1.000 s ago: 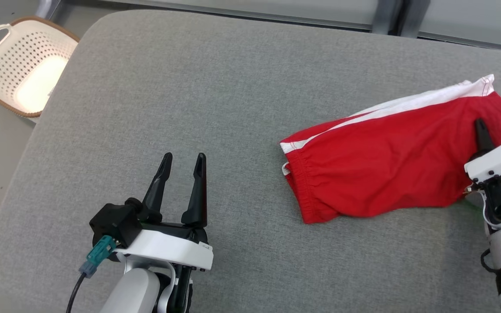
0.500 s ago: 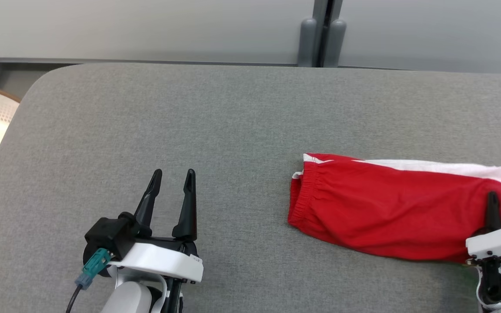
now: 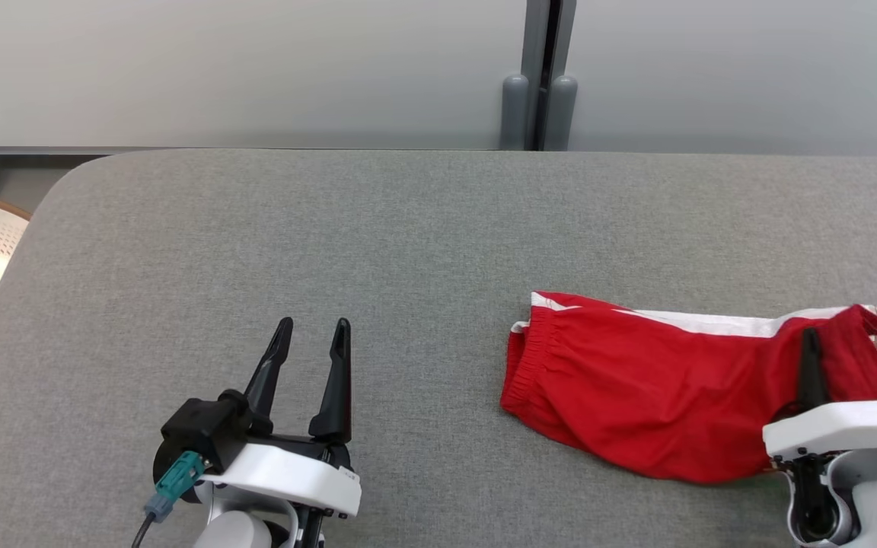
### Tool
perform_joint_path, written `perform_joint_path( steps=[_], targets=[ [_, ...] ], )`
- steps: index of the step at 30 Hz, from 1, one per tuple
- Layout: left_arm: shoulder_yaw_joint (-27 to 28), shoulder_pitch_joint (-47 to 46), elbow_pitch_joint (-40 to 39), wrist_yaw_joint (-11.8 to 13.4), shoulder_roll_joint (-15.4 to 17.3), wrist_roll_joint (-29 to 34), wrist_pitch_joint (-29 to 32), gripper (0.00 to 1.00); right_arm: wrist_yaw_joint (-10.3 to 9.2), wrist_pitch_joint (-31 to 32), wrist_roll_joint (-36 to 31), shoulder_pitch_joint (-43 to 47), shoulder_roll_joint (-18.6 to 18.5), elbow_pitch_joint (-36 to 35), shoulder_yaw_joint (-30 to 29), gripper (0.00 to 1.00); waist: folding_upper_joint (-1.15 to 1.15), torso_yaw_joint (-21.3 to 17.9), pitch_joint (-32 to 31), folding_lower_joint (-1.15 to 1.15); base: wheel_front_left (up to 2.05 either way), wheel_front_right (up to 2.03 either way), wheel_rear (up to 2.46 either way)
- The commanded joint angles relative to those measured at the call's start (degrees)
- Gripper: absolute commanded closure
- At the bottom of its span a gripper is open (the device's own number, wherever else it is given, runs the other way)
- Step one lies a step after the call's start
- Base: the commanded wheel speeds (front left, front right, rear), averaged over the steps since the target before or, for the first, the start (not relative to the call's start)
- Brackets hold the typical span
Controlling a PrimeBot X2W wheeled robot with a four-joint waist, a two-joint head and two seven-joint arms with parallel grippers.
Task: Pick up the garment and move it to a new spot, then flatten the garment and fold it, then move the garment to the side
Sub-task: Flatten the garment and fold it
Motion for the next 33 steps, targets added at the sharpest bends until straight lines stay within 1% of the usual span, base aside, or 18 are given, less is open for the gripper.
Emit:
perform_joint_path(
  steps=[1, 6, 10, 14, 18, 25, 26, 27, 28, 33],
  targets=[
    [0.05, 0.37, 0.09, -0.04, 0.22, -0.22, -0.25, 0.0, -0.01, -0.47, -0.01, -0.03, 0.27, -1.12, 1.54, 1.0, 0.0, 0.81, -0.62, 0.0, 0.0, 0.0, 0.0],
    [0.05, 1.3, 0.11, 0.11, 0.21, -0.35, -0.25, 0.0, -0.01, -0.9, -0.05, 1.24, 0.2, -4.23, 6.43, 1.0, 0.0, 2.1, -1.44, 0.0, 0.0, 0.0, 0.0],
    [0.17, 2.04, 0.34, 0.27, 0.23, -0.55, -0.25, 0.0, -0.01, -0.25, 1.99, 2.27, 0.28, -7.32, 11.64, 1.0, 0.0, 3.24, -2.1, 0.0, 0.0, 0.0, 0.0],
    [-0.14, 2.15, 0.55, 0.35, 0.23, -0.72, -0.25, 0.0, -0.01, -0.36, 3.51, 3.1, -0.43, -9.12, 16.54, 1.0, 0.0, 4.52, -2.42, 0.0, 0.0, 0.0, 0.0],
    [-0.03, 2.13, 0.05, 0.67, 0.23, -1.16, -0.25, 0.0, -0.01, -0.87, 3.36, 2.67, -0.82, -8.58, 19.93, 1.0, 0.0, 5.67, -2.6, 0.0, 0.0, 0.0, 0.0],
    [0.24, 2.26, -1.47, 0.17, 0.2, -2.04, -0.25, 0.0, -0.01, -2.15, 2.63, -0.02, -0.04, -3.47, 23.94, 1.0, 0.0, 7.39, -1.81, 0.0, 0.0, 0.0, 0.0],
    [0.17, 2.21, -1.47, 0.21, 0.23, -2.09, -0.25, 0.0, -0.01, -2.36, 2.38, -0.54, 0.06, -2.64, 24.46, 0.95, 0.0, 7.55, -1.65, 0.0, 0.0, 0.0, 0.0],
    [0.06, 2.17, -1.39, 0.3, 0.24, -2.13, -0.25, 0.0, -0.01, -2.56, 2.15, -0.98, 0.15, -1.84, 24.84, 0.53, 0.0, 7.7, -1.5, 0.0, 0.0, 0.0, 0.0],
    [-0.11, 2.09, -1.32, 0.35, 0.22, -2.26, -0.25, 0.0, -0.01, -2.58, 2.0, -1.37, 0.37, -1.02, 25.47, 0.0, 0.0, 7.86, -1.36, 0.0, 0.0, 0.0, 0.0],
    [-0.48, 1.96, -1.04, 0.56, 0.22, -2.56, -0.25, 0.0, -0.01, -1.79, 2.29, -2.76, 1.13, 1.83, 29.44, 0.0, 0.0, 8.33, -0.83, 0.0, 0.0, 0.0, 0.0]
  ],
)
